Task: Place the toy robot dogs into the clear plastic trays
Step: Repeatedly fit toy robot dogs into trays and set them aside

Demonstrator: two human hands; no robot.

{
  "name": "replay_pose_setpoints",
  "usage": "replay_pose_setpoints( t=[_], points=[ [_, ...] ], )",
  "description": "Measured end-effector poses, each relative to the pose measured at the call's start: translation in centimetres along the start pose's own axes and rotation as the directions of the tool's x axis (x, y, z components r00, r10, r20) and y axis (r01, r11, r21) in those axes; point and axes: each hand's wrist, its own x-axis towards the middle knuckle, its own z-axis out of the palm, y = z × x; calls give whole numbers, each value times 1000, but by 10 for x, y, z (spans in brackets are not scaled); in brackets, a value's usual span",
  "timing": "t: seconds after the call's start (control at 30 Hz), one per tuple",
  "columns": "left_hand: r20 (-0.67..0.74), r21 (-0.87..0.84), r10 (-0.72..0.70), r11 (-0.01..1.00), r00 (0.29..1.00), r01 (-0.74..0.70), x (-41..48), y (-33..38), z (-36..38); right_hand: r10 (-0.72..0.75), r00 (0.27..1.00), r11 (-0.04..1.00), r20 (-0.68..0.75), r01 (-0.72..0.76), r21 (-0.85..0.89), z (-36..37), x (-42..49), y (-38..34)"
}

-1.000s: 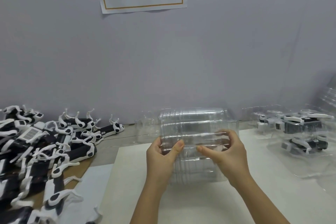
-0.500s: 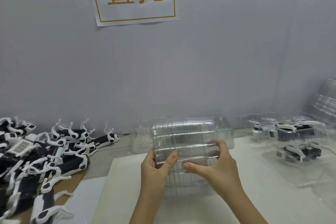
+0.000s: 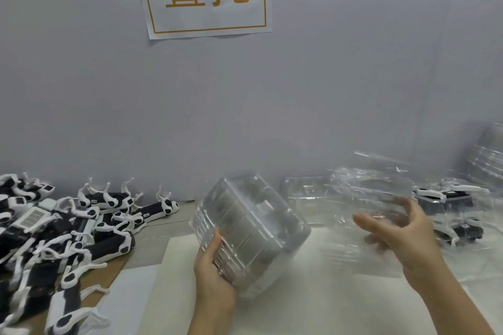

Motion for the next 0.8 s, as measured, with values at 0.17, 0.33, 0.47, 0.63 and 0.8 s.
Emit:
replay_pose_setpoints(
  t=[0.17, 0.33, 0.47, 0.63, 0.8],
  points=[
    [-131, -100, -115, 990, 985, 103, 3, -33, 0, -24, 1000, 1000, 19, 24, -3, 10, -9, -4],
    [-103, 521, -170, 830, 980, 199, 5, -22, -12, -93, 995, 983, 46, 99, -156, 20, -18, -8],
    [63, 986, -167, 165, 984, -35, -12, -4, -25, -221, 973, 923, 71, 232, -307, 26, -33, -21],
    [368, 682, 73, 657, 927, -322, -32, 25, 30, -521, 839, 645, 160, 509, -569, 33, -53, -42],
    [622, 355, 130, 832, 772, -426, -74, 23, 66, -502, 818, 678, 281, 574, -459, 47, -70, -53]
  ],
)
